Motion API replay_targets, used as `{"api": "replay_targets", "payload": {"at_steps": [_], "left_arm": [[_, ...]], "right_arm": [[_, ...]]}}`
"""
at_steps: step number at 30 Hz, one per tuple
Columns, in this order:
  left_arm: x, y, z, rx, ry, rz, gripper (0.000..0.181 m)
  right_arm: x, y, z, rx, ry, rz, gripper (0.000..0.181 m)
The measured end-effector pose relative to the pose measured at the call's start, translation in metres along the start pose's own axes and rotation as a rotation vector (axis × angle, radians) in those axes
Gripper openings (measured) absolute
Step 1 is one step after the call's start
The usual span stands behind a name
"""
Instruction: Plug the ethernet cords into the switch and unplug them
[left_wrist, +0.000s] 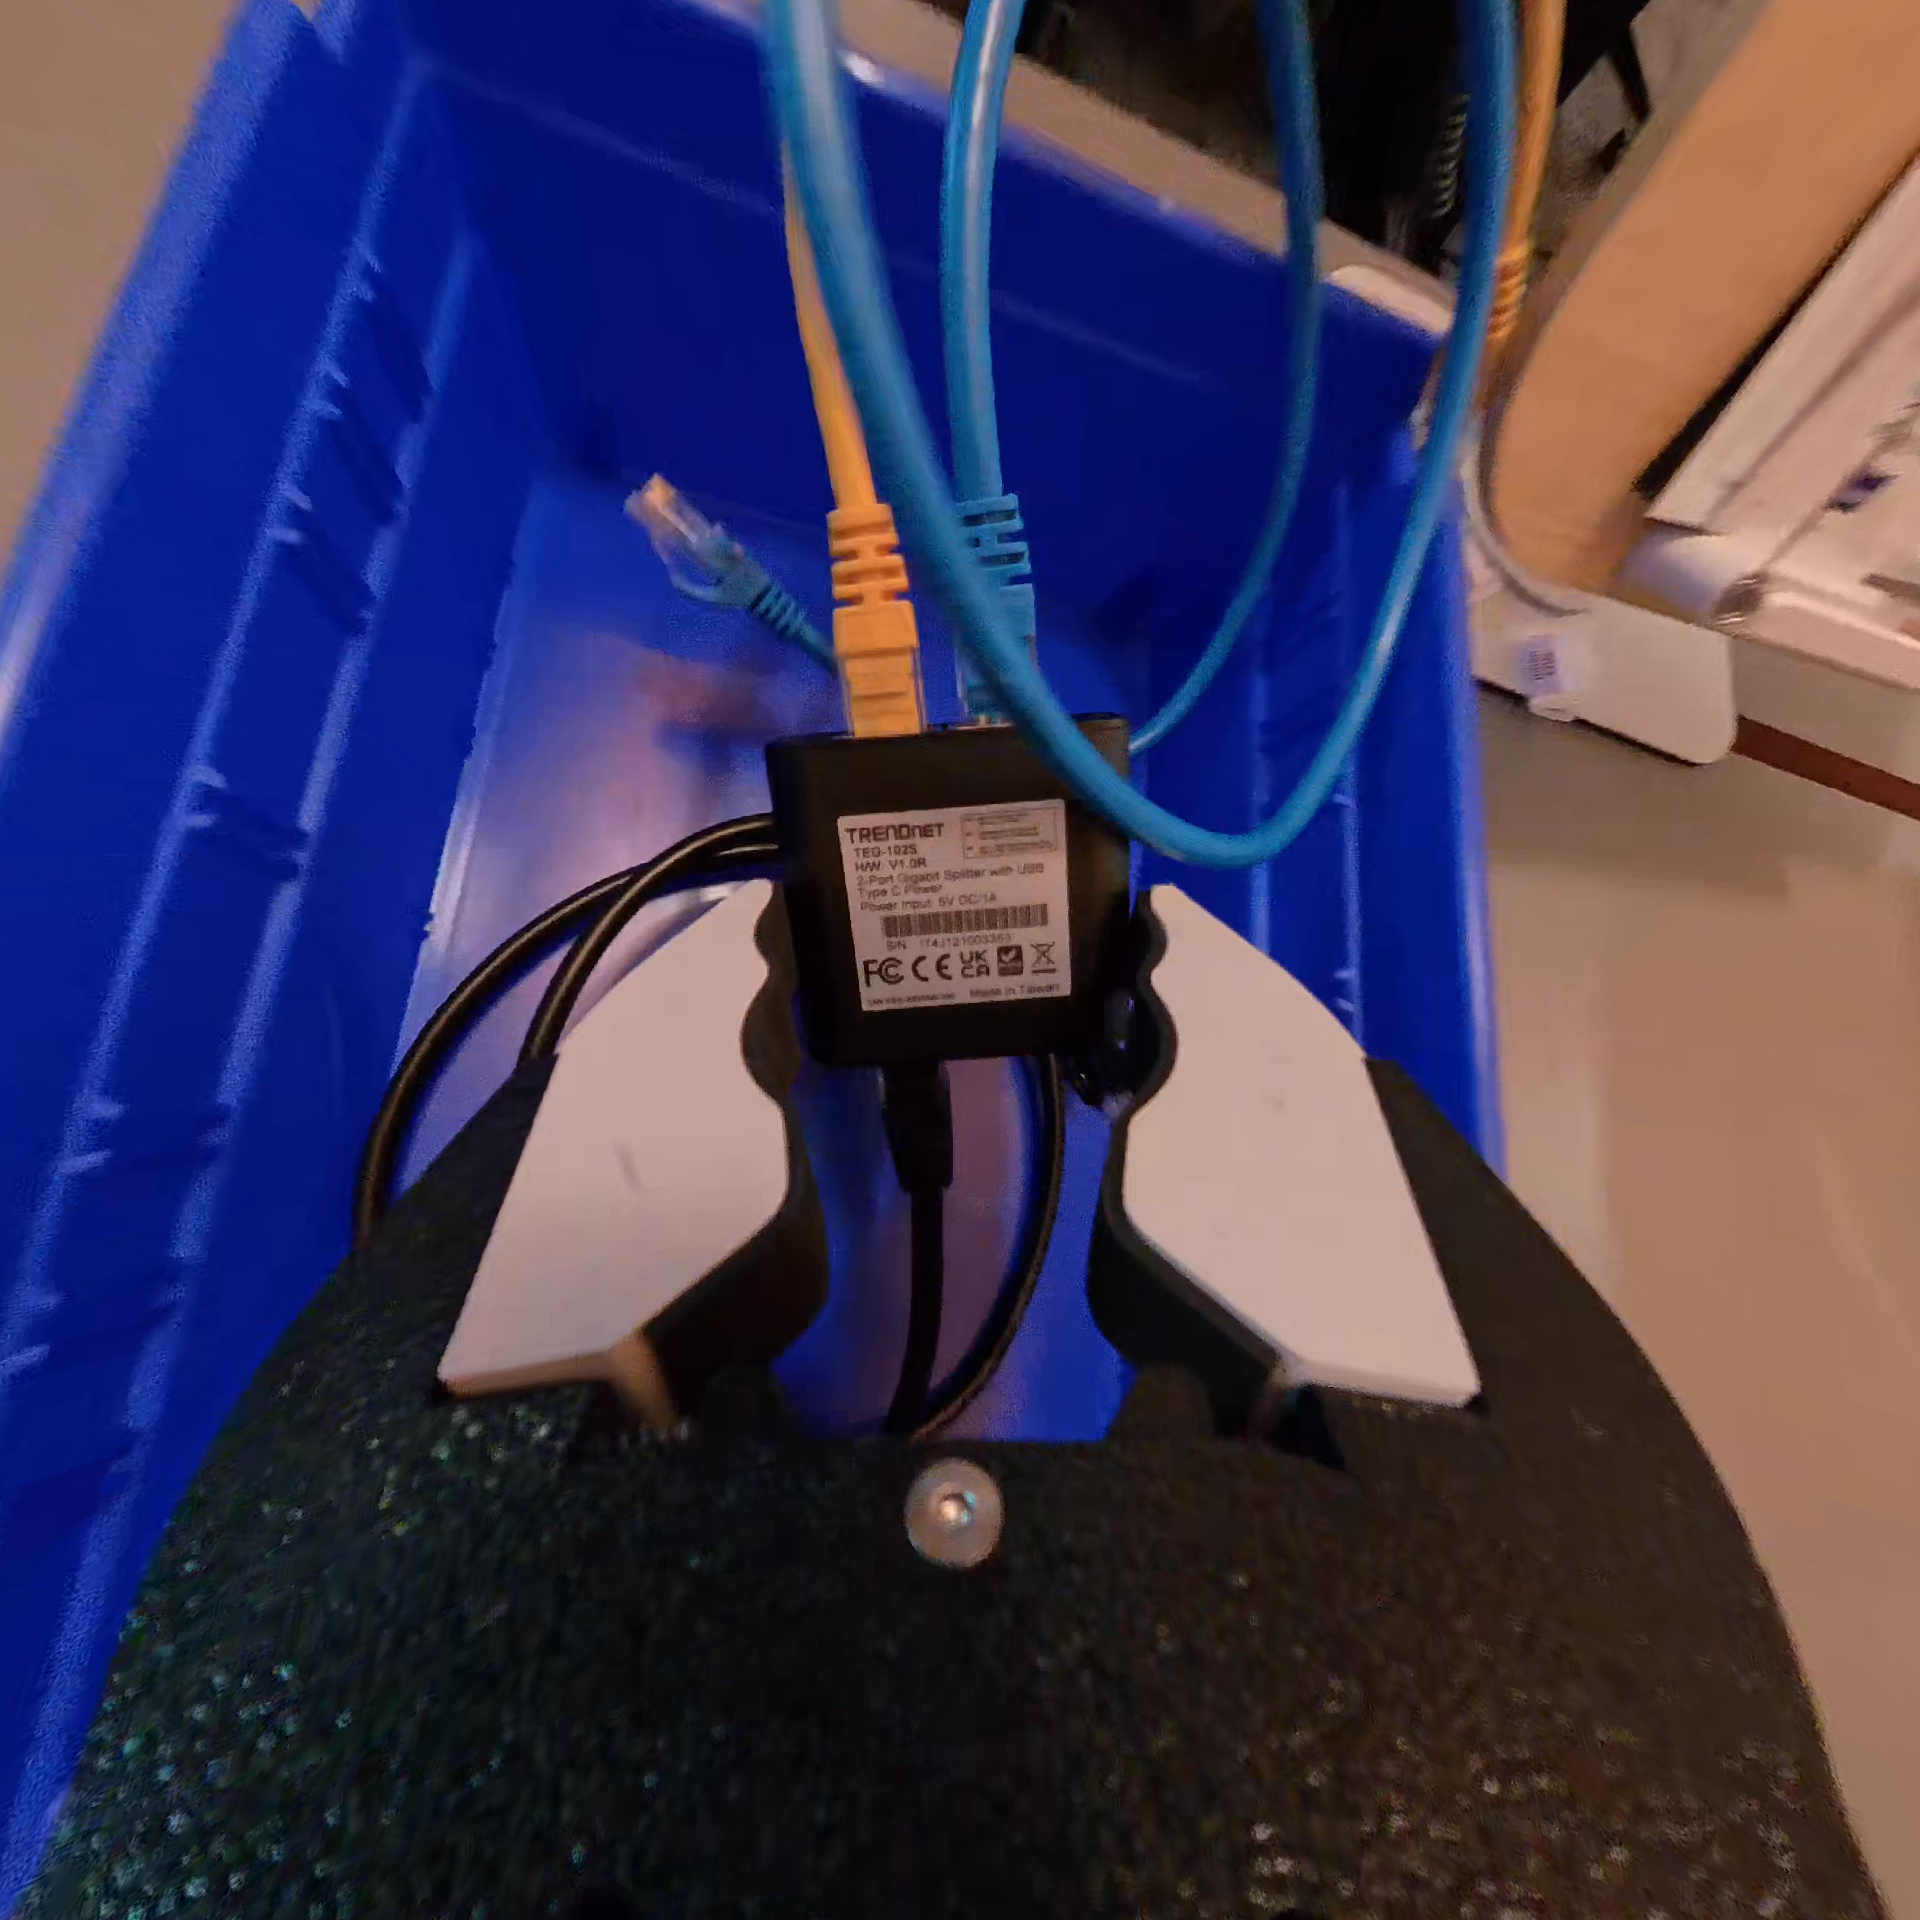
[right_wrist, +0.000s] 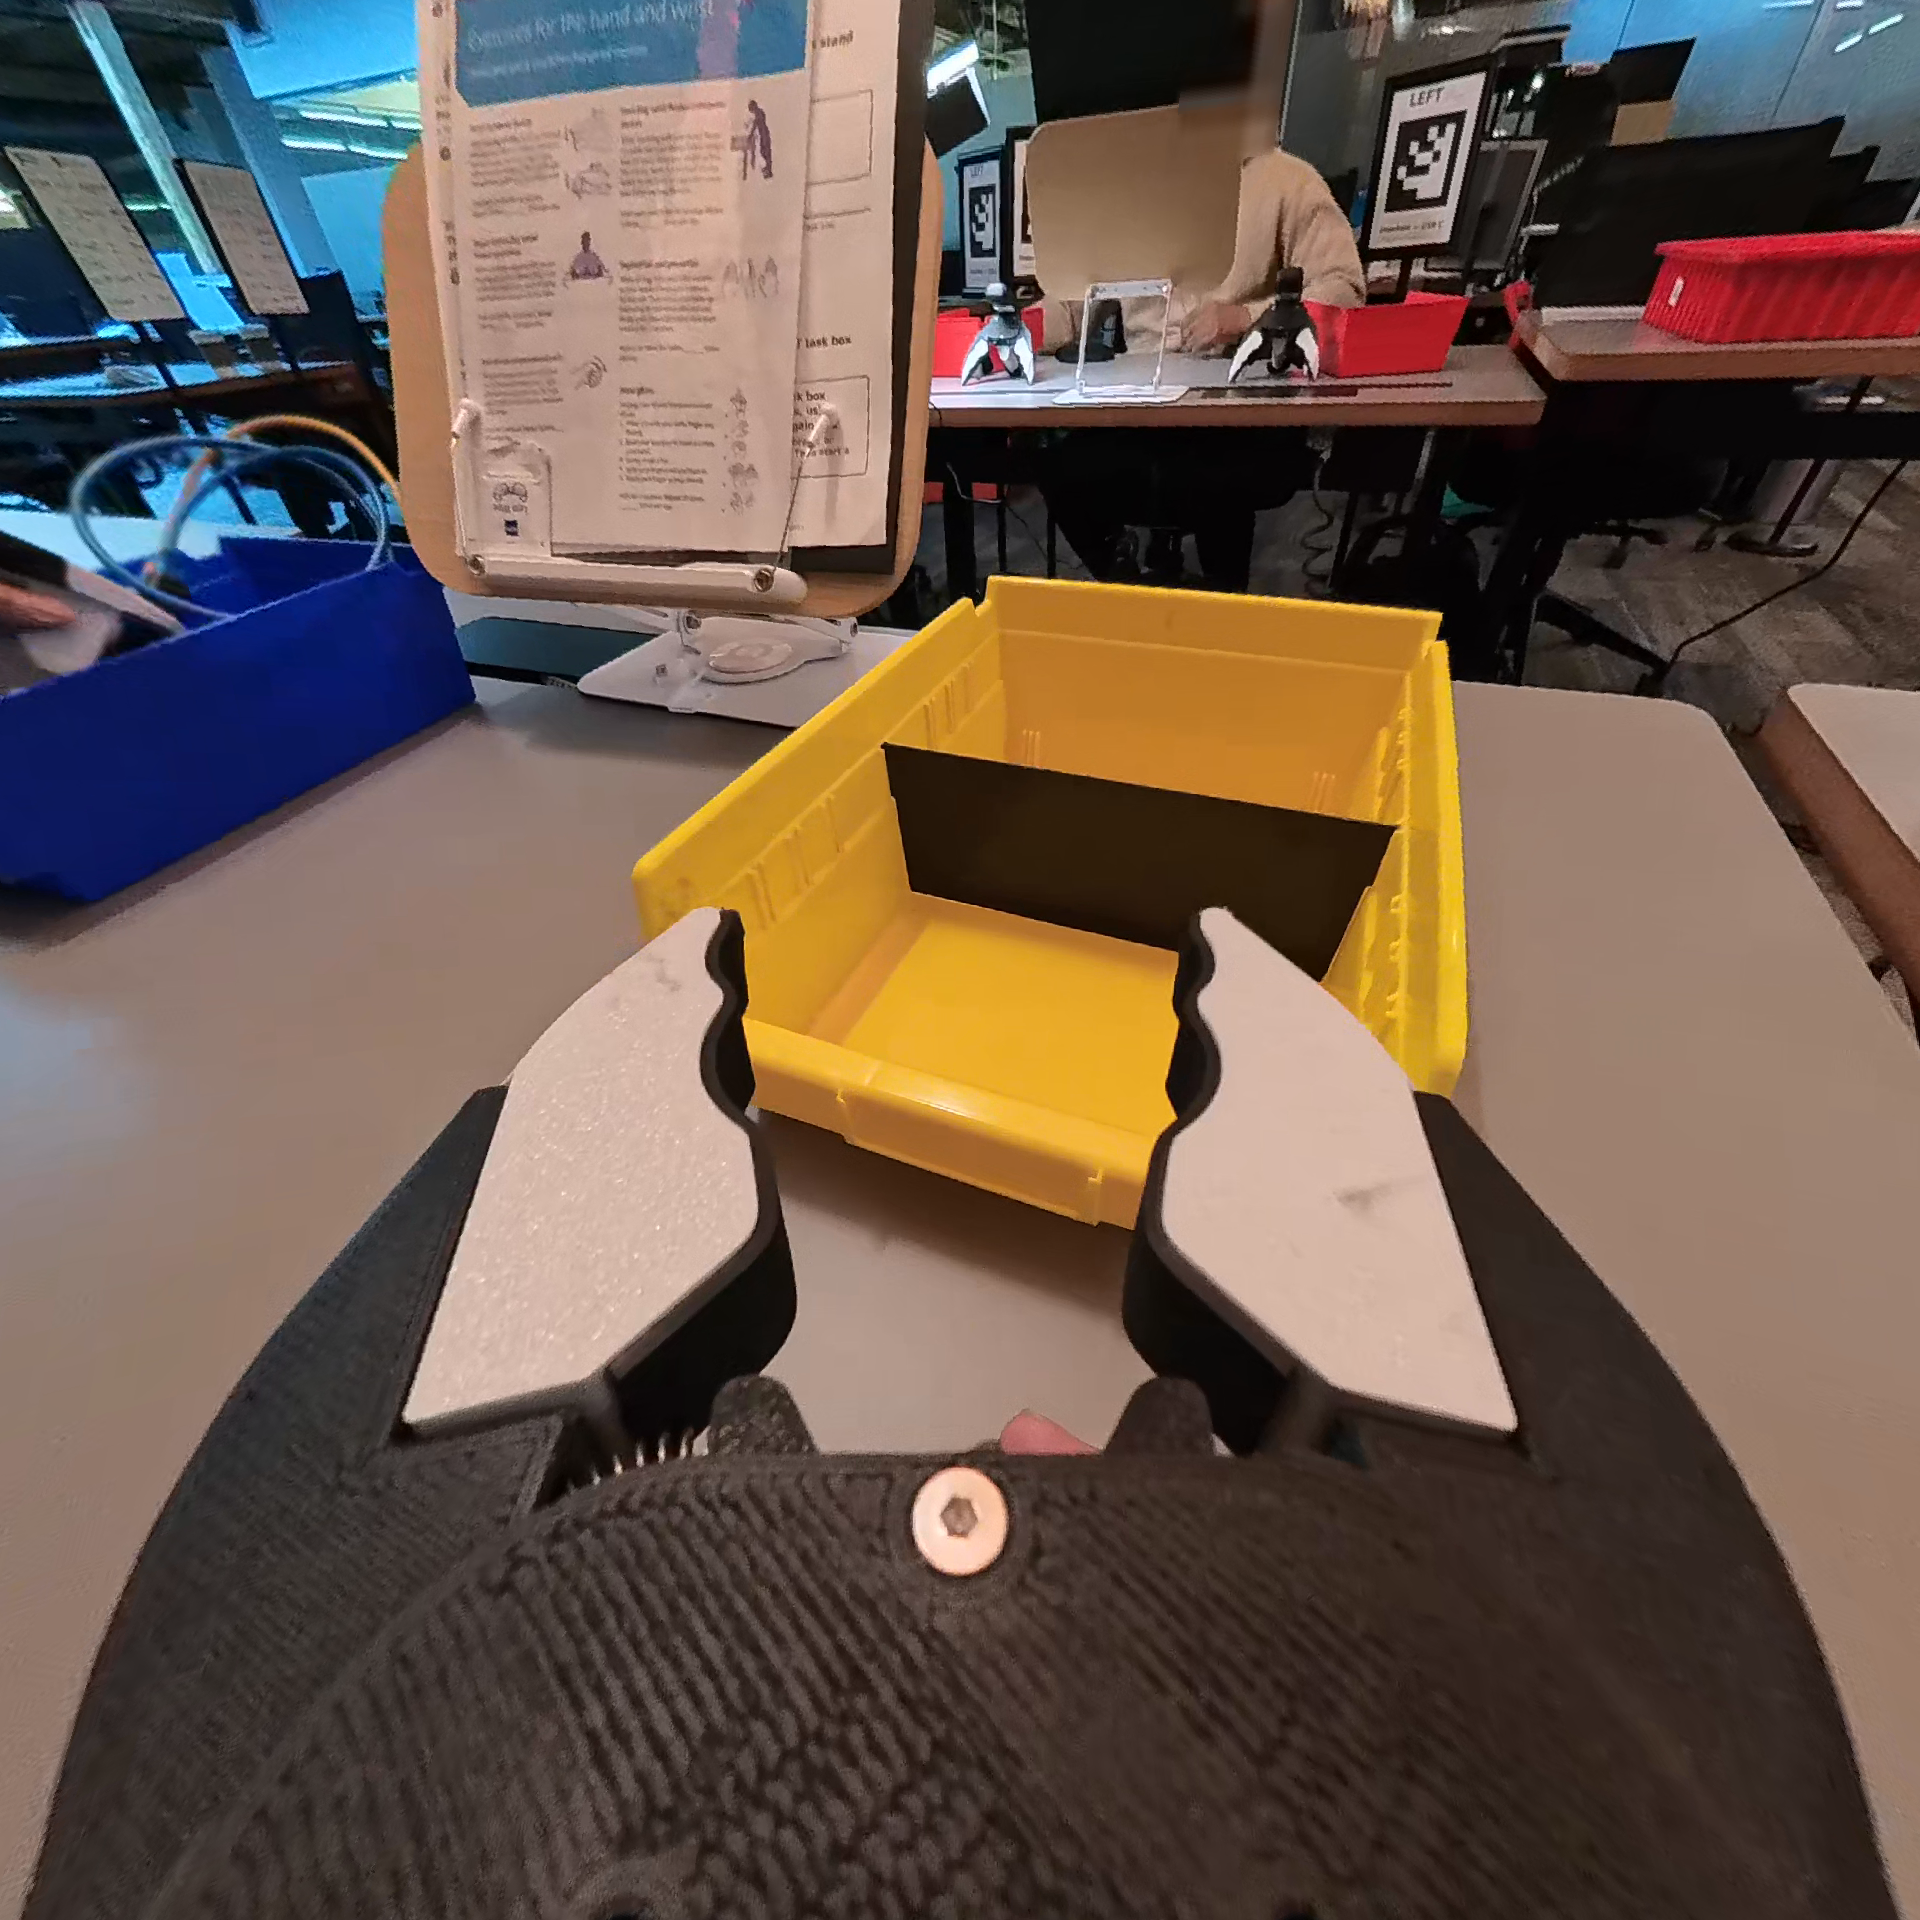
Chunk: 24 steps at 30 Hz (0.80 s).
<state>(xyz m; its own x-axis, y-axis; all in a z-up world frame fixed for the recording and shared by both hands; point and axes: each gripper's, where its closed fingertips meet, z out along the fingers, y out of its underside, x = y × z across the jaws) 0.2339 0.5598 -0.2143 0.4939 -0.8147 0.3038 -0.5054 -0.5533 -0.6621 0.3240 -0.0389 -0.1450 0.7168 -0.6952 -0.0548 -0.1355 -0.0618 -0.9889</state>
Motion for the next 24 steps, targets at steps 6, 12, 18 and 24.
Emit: {"api": "replay_targets", "payload": {"at_steps": [6, 12, 18, 24], "left_arm": [[0.015, -0.024, -0.057, 0.09, -0.035, 0.169, 0.061], [0.04, -0.06, -0.126, 0.239, -0.14, 0.338, 0.06], [0.07, -0.081, -0.18, 0.339, -0.252, 0.468, 0.06], [0.101, -0.086, -0.233, 0.418, -0.366, 0.593, 0.06]], "right_arm": [[0.002, -0.008, -0.006, 0.041, -0.006, 0.019, 0.077], [0.006, -0.016, -0.013, 0.085, -0.018, 0.032, 0.076], [0.011, -0.022, -0.021, 0.136, -0.042, 0.068, 0.076], [0.016, -0.024, -0.025, 0.175, -0.072, 0.123, 0.075]]}}
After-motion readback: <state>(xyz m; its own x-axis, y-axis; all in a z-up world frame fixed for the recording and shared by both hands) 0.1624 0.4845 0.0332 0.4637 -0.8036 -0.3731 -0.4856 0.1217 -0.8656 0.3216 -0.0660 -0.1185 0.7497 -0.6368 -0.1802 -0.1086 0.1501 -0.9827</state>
